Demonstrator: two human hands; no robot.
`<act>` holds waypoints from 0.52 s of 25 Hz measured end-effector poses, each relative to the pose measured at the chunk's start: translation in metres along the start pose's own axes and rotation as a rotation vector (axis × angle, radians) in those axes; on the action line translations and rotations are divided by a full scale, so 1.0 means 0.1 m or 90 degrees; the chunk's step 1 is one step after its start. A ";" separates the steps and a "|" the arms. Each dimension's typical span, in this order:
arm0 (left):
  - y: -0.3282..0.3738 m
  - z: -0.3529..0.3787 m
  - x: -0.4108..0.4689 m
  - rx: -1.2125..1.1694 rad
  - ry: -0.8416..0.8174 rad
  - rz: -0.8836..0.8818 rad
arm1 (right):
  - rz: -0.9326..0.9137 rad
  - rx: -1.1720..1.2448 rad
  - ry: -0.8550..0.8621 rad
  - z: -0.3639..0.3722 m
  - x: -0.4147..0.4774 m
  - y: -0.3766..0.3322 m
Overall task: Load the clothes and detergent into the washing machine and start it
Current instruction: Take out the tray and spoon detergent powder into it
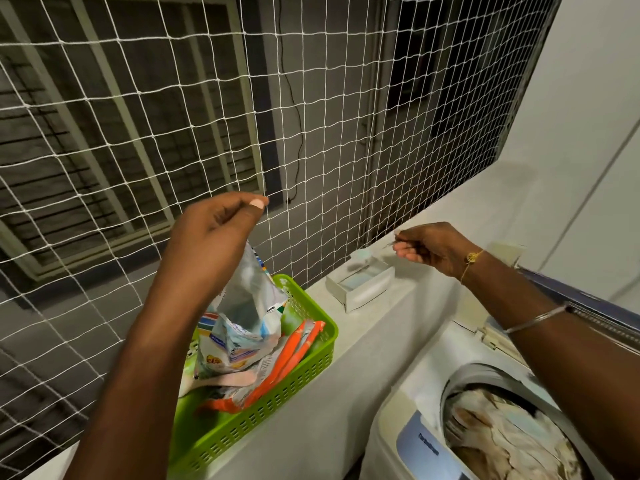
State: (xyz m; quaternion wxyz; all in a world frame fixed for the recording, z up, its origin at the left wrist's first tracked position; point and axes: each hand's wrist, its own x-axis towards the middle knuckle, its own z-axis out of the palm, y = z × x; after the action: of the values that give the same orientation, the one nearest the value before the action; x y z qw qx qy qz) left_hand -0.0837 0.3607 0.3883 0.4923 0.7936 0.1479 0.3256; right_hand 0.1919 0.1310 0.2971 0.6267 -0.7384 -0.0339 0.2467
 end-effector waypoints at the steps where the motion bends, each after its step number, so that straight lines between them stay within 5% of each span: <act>1: 0.00 0.00 0.01 0.007 -0.008 -0.001 | 0.013 -0.009 0.008 -0.01 0.04 0.06; 13: -0.01 0.02 0.00 -0.007 0.004 -0.010 | 0.043 -0.083 0.002 -0.09 0.16 0.28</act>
State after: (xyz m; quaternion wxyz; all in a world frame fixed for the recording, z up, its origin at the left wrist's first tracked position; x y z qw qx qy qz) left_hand -0.0821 0.3604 0.3869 0.4987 0.7886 0.1539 0.3251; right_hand 0.2024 0.1231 0.2658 0.5686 -0.7787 -0.0239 0.2640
